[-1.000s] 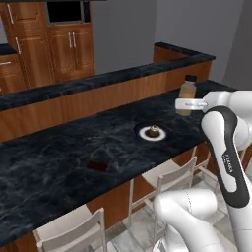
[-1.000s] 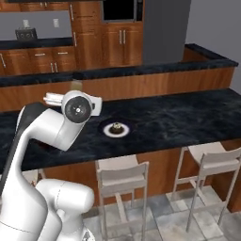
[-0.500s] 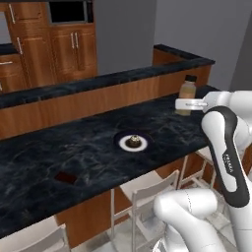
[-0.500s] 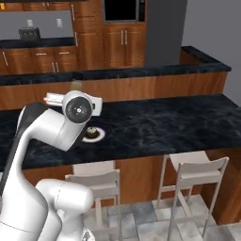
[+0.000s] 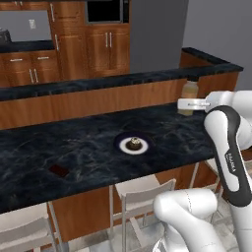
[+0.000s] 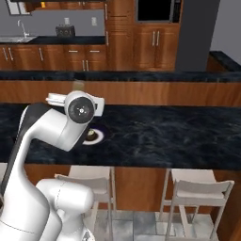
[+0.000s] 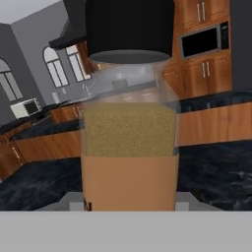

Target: Take the cinnamon bottle from the cabinet and place it on the dining table, next to the plate with the cupcake. Then take the chocolate from the dining counter and place it on the cupcake plate.

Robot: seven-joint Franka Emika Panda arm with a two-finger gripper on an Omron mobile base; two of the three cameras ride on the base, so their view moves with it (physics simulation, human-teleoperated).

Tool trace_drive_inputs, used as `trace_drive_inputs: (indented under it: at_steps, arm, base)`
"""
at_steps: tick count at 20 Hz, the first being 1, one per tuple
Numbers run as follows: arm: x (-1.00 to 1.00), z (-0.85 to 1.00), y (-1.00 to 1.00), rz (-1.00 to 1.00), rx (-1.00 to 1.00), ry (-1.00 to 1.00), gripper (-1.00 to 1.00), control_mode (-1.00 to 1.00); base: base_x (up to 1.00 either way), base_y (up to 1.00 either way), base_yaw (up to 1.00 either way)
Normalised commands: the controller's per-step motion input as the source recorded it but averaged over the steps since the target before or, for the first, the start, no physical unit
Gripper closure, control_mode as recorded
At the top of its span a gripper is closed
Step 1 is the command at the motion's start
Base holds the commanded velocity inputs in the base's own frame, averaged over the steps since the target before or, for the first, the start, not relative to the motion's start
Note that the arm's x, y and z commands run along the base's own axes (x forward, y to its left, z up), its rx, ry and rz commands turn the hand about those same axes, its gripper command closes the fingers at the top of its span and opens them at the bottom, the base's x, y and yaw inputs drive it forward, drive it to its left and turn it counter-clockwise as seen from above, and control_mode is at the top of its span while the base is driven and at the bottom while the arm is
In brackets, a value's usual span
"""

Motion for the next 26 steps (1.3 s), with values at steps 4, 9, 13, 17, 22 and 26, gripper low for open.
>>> trace_drive_inputs:
  at_steps: [4, 9, 13, 17, 22, 26]
  arm:
    - [0.00, 0.00, 0.00, 0.00, 0.00, 0.00, 1.00, 1.00]
    - [0.00, 0.00, 0.00, 0.00, 0.00, 0.00, 1.00, 1.00]
    - [0.00, 0.00, 0.00, 0.00, 0.00, 0.00, 1.00, 1.00]
    - [0.00, 0.00, 0.00, 0.00, 0.00, 0.00, 1.00, 1.00]
    - [0.00, 0.00, 0.00, 0.00, 0.00, 0.00, 1.00, 1.00]
    - [0.00, 0.00, 0.00, 0.00, 0.00, 0.00, 1.00, 1.00]
  base:
    - [0.49, -0.45, 0.22]
    - [0.64, -0.29, 0.09]
    - [0.45, 0.01, 0.06]
    - [0.51, 0.19, 0.00]
    - [0.73, 0.10, -0.01]
    - [0.71, 0.05, 0.03]
